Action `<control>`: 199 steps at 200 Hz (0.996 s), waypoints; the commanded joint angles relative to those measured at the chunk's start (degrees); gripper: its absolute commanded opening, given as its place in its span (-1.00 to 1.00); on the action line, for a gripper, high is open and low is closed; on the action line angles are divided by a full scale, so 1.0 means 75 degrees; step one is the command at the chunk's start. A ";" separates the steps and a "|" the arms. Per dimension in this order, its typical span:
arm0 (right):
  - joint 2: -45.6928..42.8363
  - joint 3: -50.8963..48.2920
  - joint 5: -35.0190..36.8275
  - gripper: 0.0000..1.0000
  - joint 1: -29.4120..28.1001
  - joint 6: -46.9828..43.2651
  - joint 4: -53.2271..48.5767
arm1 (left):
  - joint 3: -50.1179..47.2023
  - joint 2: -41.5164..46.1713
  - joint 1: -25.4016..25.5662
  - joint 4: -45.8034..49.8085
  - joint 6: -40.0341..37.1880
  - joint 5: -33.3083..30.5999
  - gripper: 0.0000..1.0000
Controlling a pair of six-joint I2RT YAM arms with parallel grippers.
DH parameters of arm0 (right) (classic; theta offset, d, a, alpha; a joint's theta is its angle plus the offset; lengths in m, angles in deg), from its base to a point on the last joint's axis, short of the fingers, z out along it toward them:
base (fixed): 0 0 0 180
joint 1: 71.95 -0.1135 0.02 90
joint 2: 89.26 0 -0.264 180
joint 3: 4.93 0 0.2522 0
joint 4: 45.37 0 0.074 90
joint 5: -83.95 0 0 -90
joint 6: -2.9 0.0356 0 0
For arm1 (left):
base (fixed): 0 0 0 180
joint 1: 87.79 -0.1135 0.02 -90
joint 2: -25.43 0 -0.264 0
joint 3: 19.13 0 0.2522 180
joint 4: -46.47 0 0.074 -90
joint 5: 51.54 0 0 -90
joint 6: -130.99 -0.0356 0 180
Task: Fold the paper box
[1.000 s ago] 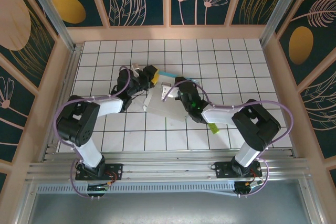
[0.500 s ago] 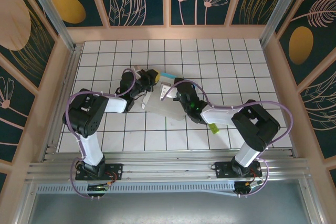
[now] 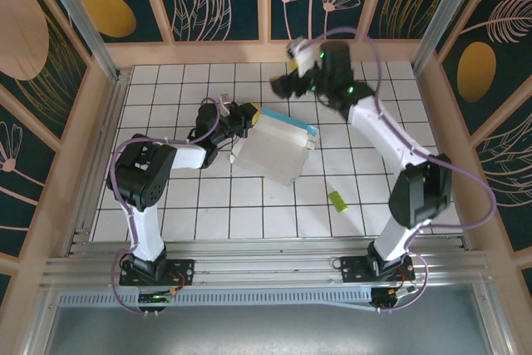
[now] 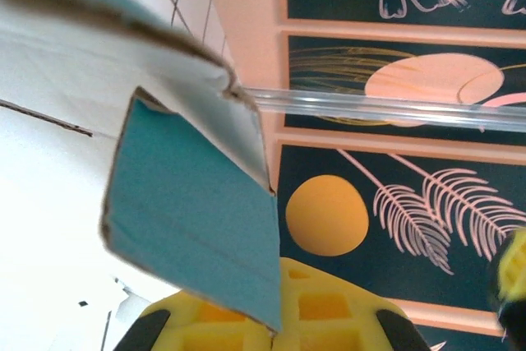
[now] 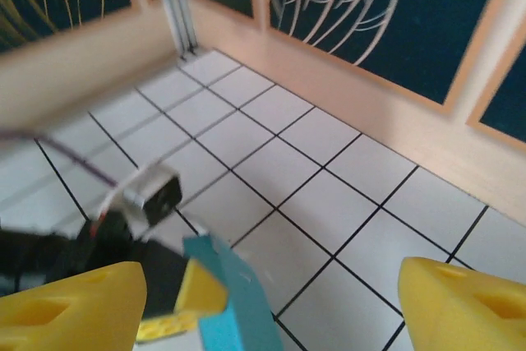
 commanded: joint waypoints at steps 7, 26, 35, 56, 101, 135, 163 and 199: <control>0.1312 0.1102 -0.1909 0.62 0.0341 0.1468 -0.2749 | 0.0560 -0.0036 0.0019 0.0705 -0.0420 0.0324 -1.00; 0.1670 0.1387 -0.2229 0.80 0.0547 0.1501 -0.2831 | 0.0812 0.0054 0.0019 0.1443 -0.0836 0.0249 -1.00; 0.1791 0.1434 -0.2363 0.83 0.0639 0.1631 -0.2742 | 0.0919 0.0062 0.0019 0.1648 -0.0945 0.0203 -1.00; 0.2067 0.1436 -0.2725 0.83 0.0794 0.1522 -0.2745 | 0.1046 0.0059 0.0019 0.1850 -0.1101 0.0084 -1.00; 0.2005 0.0362 -0.3400 0.78 0.0857 0.1274 -0.2423 | 0.0819 0.0175 0.0019 0.1780 -0.0935 -0.0195 -1.00; 0.1641 -0.0814 -0.3800 0.67 0.1005 0.1534 -0.1294 | 0.0718 0.0241 0.0063 0.1578 -0.0891 -0.0539 -1.00; 0.1783 -0.1001 -0.4075 0.55 0.1040 0.1686 -0.0945 | 0.0754 0.0218 0.0134 0.1488 -0.0837 -0.0685 -1.00; 0.2006 -0.0985 -0.4216 0.49 0.1044 0.2001 -0.0588 | 0.0834 0.0117 0.0183 0.1520 -0.0778 -0.0703 -1.00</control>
